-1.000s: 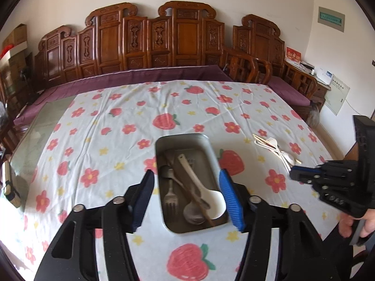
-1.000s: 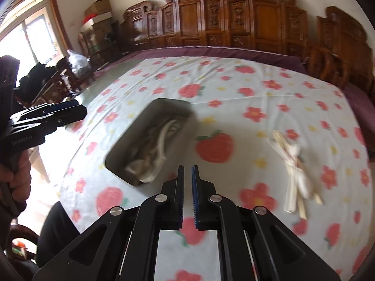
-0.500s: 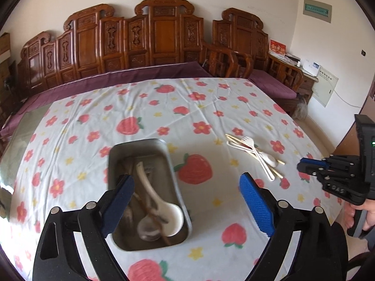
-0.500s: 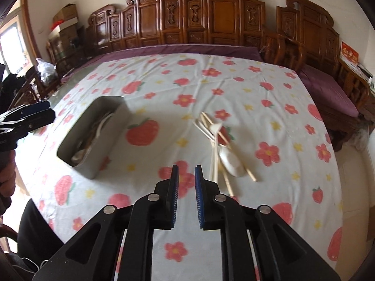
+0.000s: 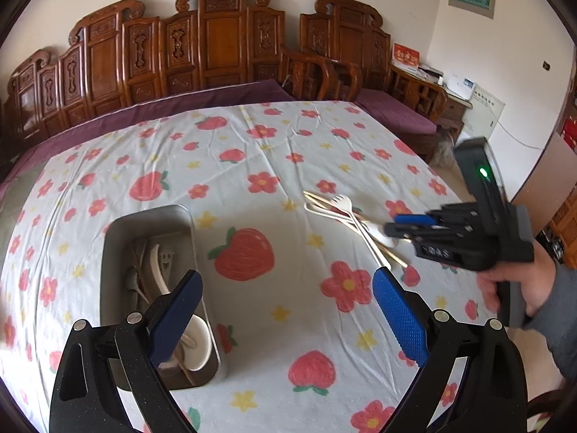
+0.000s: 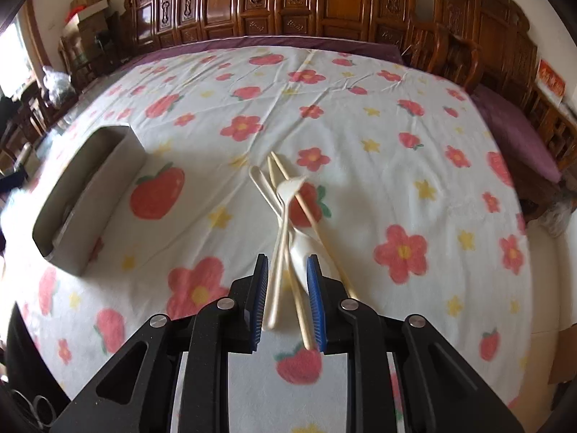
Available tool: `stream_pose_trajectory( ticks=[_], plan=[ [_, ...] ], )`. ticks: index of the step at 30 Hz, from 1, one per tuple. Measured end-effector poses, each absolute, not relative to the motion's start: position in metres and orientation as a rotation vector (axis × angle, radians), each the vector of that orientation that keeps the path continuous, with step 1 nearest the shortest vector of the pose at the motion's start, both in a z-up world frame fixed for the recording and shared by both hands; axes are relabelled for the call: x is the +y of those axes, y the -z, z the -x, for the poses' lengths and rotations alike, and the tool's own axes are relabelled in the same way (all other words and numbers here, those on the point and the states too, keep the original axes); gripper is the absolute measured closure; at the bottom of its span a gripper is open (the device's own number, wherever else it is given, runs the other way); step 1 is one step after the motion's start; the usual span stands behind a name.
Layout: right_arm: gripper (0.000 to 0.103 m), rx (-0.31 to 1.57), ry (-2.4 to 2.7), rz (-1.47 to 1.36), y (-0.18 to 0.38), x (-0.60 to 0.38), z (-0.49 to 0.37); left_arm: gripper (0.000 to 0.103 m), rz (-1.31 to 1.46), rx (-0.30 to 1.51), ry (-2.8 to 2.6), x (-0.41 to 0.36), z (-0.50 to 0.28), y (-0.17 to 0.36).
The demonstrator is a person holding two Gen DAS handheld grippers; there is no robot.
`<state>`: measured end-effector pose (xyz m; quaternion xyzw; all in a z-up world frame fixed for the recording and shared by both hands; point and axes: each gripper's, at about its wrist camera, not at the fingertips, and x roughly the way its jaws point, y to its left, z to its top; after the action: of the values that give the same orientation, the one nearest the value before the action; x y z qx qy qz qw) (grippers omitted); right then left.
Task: Organize utensils
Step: 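Move the right tool to the pile and close on a white plastic fork, then lift the white plastic fork with the right tool while the left tool approaches the pile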
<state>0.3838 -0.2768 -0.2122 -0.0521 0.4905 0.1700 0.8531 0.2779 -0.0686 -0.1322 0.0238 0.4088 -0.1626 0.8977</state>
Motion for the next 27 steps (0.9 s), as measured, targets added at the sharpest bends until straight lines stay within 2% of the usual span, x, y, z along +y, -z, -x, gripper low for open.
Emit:
stream_pose_trajectory(
  ticks=[10, 15, 23, 27],
  plan=[
    [0.079, 1.109, -0.354, 0.144, 0.241, -0.257, -0.401, 0.011, -0.045, 0.872, 0.331, -0.065, -0.273, 0.141],
    [0.09, 1.136, -0.329, 0.19, 0.251, -0.249, -0.406, 0.011, -0.017, 0.867, 0.329, -0.058, -0.27, 0.136],
    [0.093, 1.112, -0.331, 0.153, 0.248, -0.255, -0.399, 0.011, -0.034, 0.853, 0.308, -0.058, -0.269, 0.13],
    [0.093, 1.05, -0.356, 0.023, 0.228, -0.273, -0.384, 0.011, -0.048, 0.863, 0.299, -0.066, -0.272, 0.132]
  ],
)
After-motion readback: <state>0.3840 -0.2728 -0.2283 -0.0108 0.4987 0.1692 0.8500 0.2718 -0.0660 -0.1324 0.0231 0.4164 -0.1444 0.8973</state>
